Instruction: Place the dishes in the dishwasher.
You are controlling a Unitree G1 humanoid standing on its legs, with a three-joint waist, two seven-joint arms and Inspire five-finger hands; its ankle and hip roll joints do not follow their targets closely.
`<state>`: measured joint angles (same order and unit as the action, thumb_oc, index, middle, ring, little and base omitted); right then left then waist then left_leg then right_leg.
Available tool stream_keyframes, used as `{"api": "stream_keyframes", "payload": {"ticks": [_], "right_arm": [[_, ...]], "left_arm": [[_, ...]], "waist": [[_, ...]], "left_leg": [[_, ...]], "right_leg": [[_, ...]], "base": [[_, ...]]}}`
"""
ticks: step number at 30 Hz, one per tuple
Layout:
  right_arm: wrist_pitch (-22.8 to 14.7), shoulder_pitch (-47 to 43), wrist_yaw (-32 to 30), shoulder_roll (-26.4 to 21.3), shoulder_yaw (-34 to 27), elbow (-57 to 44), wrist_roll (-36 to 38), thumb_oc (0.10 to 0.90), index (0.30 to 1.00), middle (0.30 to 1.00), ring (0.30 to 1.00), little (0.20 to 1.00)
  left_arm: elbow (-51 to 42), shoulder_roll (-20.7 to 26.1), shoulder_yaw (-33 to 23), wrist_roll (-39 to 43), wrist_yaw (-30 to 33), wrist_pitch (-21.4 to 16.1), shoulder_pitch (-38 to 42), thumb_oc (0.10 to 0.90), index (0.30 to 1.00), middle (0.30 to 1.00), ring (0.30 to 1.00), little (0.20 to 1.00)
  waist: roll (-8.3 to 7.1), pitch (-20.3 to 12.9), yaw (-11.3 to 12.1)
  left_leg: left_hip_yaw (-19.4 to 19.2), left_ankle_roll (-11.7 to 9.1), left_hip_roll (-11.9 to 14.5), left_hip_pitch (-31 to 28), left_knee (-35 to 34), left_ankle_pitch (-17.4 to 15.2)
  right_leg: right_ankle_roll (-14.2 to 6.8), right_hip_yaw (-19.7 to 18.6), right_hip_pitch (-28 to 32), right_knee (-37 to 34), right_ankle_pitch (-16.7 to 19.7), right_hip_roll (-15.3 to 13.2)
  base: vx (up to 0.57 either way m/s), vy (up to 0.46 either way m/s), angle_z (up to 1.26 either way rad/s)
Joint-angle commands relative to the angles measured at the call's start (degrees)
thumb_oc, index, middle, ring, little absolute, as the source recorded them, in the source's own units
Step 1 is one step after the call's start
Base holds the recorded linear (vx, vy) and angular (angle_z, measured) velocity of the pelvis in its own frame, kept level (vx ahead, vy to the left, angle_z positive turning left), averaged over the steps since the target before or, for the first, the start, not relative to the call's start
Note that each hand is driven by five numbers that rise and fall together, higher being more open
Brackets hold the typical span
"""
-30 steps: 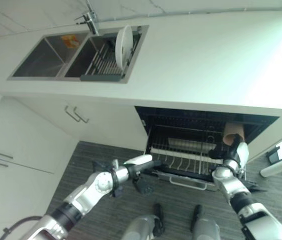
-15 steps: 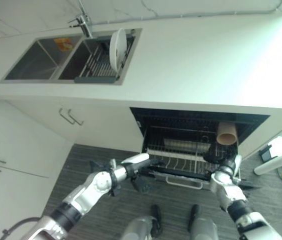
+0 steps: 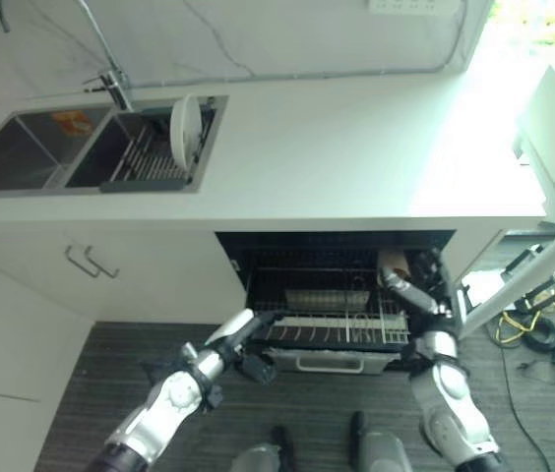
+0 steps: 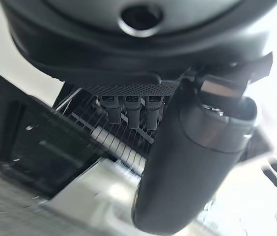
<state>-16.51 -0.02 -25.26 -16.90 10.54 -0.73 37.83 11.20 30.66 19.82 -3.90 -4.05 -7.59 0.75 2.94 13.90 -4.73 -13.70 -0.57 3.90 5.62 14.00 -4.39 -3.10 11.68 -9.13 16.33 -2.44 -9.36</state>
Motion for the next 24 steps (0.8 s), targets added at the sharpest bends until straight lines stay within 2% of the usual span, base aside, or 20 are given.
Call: {"api": "stream_keyframes", "payload": {"ticks": [1, 3, 5, 8, 9, 10, 13, 14, 15, 16, 17, 18, 19, 20, 21, 23, 24], "right_arm": [[-9.3, -2.2, 7.1, -1.4, -3.2, -7.2, -9.3, 0.8, 0.9, 0.9, 0.9, 0.9], [-9.2, 0.3, 9.5, -1.8, -5.7, -7.9, -11.6, 0.8, 0.9, 0.9, 0.9, 0.9], [-9.3, 2.1, 10.5, -2.4, -7.7, -8.0, -11.7, 0.8, 0.9, 0.9, 0.9, 0.9], [-11.5, 5.4, 12.4, -2.9, -10.7, -8.2, -10.7, 0.8, 0.9, 0.9, 0.9, 0.9], [-11.5, 5.4, 12.4, -2.9, -10.7, -8.2, -10.7, 0.8, 0.9, 0.9, 0.9, 0.9], [-12.0, 6.5, 13.6, -2.7, -12.3, -8.4, -10.7, 0.8, 0.9, 0.9, 0.9, 0.9], [-12.1, 6.4, 15.8, -1.9, -12.6, -8.3, -8.3, 0.8, 0.9, 0.9, 0.9, 0.9], [-12.2, 6.2, 16.8, -1.6, -12.5, -8.1, -7.9, 0.8, 0.9, 0.9, 0.9, 0.9], [-12.0, 5.4, 18.4, -1.4, -12.1, -7.6, -6.8, 0.8, 0.9, 0.9, 0.9, 0.9], [-12.1, 5.0, 19.0, -1.6, -11.9, -7.3, -6.3, 0.8, 0.9, 0.9, 0.9, 0.9], [-13.8, 3.5, 20.2, -2.8, -11.2, -5.9, -6.1, 0.8, 0.9, 0.9, 0.9, 0.9], [-14.9, 3.0, 20.9, -3.1, -11.0, -5.3, -6.2, 0.8, 0.9, 0.9, 0.9, 0.9], [-16.0, 2.8, 21.5, -3.5, -11.0, -4.6, -5.8, 0.8, 0.9, 0.9, 0.9, 0.9], [-16.6, 2.7, 21.6, -3.9, -11.4, -4.4, -5.0, 0.8, 0.9, 0.9, 0.9, 0.9], [-16.9, 2.8, 21.3, -4.3, -11.8, -4.4, -4.4, 0.8, 0.9, 0.9, 0.9, 0.9], [-17.0, 2.2, 23.3, -5.2, -12.9, -3.0, -1.5, 0.8, 0.9, 0.9, 0.9, 0.9], [-17.8, 2.0, 23.7, -6.3, -13.4, -2.7, -1.2, 0.8, 0.9, 0.9, 0.9, 0.9]], "left_arm": [[-4.4, -4.0, -8.0, 18.4, 7.0, -9.7, 0.5, 0.8, 0.9, 0.9, 0.9, 0.9], [-3.9, -6.8, -13.3, 22.8, 8.0, -11.1, -2.9, 0.8, 0.9, 0.9, 0.9, 0.9], [-3.5, -7.3, -15.9, 22.9, 9.0, -11.7, -4.4, 0.8, 0.9, 0.9, 0.9, 0.9], [-2.2, -7.5, -20.0, 23.0, 10.6, -11.4, -6.4, 0.8, 0.9, 0.9, 0.9, 0.9], [-2.2, -7.5, -20.0, 23.0, 10.6, -11.4, -6.4, 0.8, 0.9, 0.9, 0.9, 0.9], [0.2, -7.3, -22.5, 22.6, 11.8, -10.2, -6.8, 0.8, 0.9, 0.9, 0.9, 0.9], [4.3, -7.3, -24.2, 24.0, 12.4, -8.3, -7.2, 0.8, 0.9, 0.9, 0.9, 0.9], [5.7, -7.3, -24.8, 24.0, 12.8, -7.8, -7.5, 0.8, 0.9, 0.9, 0.9, 0.9], [8.1, -7.4, -25.4, 24.4, 13.3, -6.6, -7.6, 0.8, 0.9, 0.9, 0.9, 0.9], [9.2, -7.4, -25.5, 24.7, 13.4, -6.4, -7.4, 0.8, 0.9, 0.9, 0.9, 0.9], [15.3, -7.3, -25.7, 26.8, 12.8, -6.7, -6.6, 0.8, 0.9, 0.9, 0.9, 0.9], [17.1, -7.4, -25.7, 27.7, 12.7, -6.8, -6.4, 0.8, 0.9, 0.9, 0.9, 0.9], [19.2, -7.4, -25.2, 28.5, 12.4, -7.2, -5.9, 0.8, 0.9, 0.9, 0.9, 0.9], [20.6, -7.6, -24.9, 28.6, 11.9, -7.2, -5.3, 0.8, 0.9, 0.9, 0.9, 0.9], [21.7, -7.9, -24.7, 29.0, 11.8, -6.7, -4.9, 0.8, 0.9, 0.9, 0.9, 0.9], [24.5, -9.5, -24.2, 30.5, 10.9, -6.4, -5.0, 0.8, 0.9, 0.9, 0.9, 0.9], [26.4, -10.4, -23.5, 31.2, 10.4, -7.0, -5.0, 0.8, 0.9, 0.9, 0.9, 0.9]], "waist": [[-0.01, -2.9, 0.5], [-0.85, -3.6, 1.0], [-1.22, -3.8, 1.1], [-1.29, -4.0, 0.8], [-1.29, -4.0, 0.8], [-0.81, -3.8, 0.4], [0.23, -3.4, 0.2], [0.62, -3.2, 0.4], [1.25, -2.9, 0.7], [1.45, -2.7, 0.6], [1.37, -2.0, 0.1], [1.39, -1.7, -0.4], [1.34, -1.1, -1.0], [1.35, -1.0, -1.6], [1.06, -0.8, -1.9], [0.17, -1.2, -1.3], [-0.54, -0.9, -1.6]], "left_leg": [[1.0, -1.9, 4.2, -0.6, 3.2, -6.1], [1.0, -1.4, 3.6, -0.8, 3.2, -6.7], [1.1, -0.9, 2.8, -0.9, 3.2, -7.1], [2.0, 0.5, 0.6, -1.0, 3.2, -8.0], [2.0, 0.5, 0.6, -1.0, 3.2, -8.0], [3.0, 1.5, -0.7, -1.1, 3.2, -8.5], [3.5, 2.4, -1.6, -1.3, 3.2, -8.9], [3.0, 2.6, -1.4, -1.3, 3.2, -8.9], [2.4, 2.8, -0.9, -1.2, 3.2, -8.8], [2.3, 2.9, -0.8, -1.2, 3.2, -8.9], [2.0, 3.0, -1.8, -1.4, 3.2, -9.4], [2.5, 3.3, -2.4, -1.8, 3.2, -9.8], [3.6, 3.6, -3.3, -2.3, 3.2, -10.3], [4.5, 3.5, -3.8, -1.9, 3.2, -9.9], [4.8, 3.5, -4.4, -2.1, 3.2, -9.9], [4.2, 3.1, -5.0, -3.2, 3.2, -8.9], [3.0, 2.7, -5.3, -4.9, 3.2, -8.4]], "right_leg": [[-5.6, 1.0, 5.5, 0.9, -7.5, -3.1], [-5.8, 1.8, 6.1, 0.9, -7.3, -3.6], [-6.1, 2.0, 6.6, 0.9, -7.0, -3.9], [-6.8, 1.6, 7.3, 0.9, -6.3, -4.0], [-6.8, 1.6, 7.3, 0.9, -6.3, -4.0], [-7.4, 1.2, 7.3, 0.9, -4.6, -3.9], [-8.2, 1.9, 7.6, 0.9, 0.0, -3.9], [-8.2, 3.3, 7.8, 0.9, 0.8, -3.2], [-8.1, 4.9, 8.1, 0.9, 1.5, -0.5], [-7.9, 5.0, 7.9, 0.9, 1.4, 0.9], [-6.4, 5.1, 5.9, 1.7, 0.4, 6.4], [-6.5, 4.5, 4.0, 2.7, 1.5, 6.7], [-6.3, 2.2, 2.8, 3.6, 0.7, 7.3], [-5.1, 1.0, 3.4, 1.4, -0.4, 9.1], [-4.3, 0.4, 3.8, 0.9, -1.8, 9.6], [-3.2, 1.1, 4.3, 0.9, -4.9, 8.4], [-2.2, 0.1, 4.9, 0.9, -6.5, 7.9]], "base": [[0.06, 0.124, -0.05], [0.06, 0.134, 0.02], [0.04, 0.126, 0.04], [0.05, 0.168, 0.06], [0.07, 0.213, 0.12], [0.07, 0.2, 0.13], [0.07, 0.205, 0.14], [0.04, 0.157, 0.08], [0.03, 0.122, -0.11], [0.02, 0.098, -0.63], [0.01, 0.042, -0.59], [0.01, 0.024, -0.5], [0.0, -0.036, -0.03], [0.0, -0.071, 0.07], [0.01, -0.093, 0.36], [0.05, -0.07, 0.59], [0.09, -0.013, 0.36]]}}
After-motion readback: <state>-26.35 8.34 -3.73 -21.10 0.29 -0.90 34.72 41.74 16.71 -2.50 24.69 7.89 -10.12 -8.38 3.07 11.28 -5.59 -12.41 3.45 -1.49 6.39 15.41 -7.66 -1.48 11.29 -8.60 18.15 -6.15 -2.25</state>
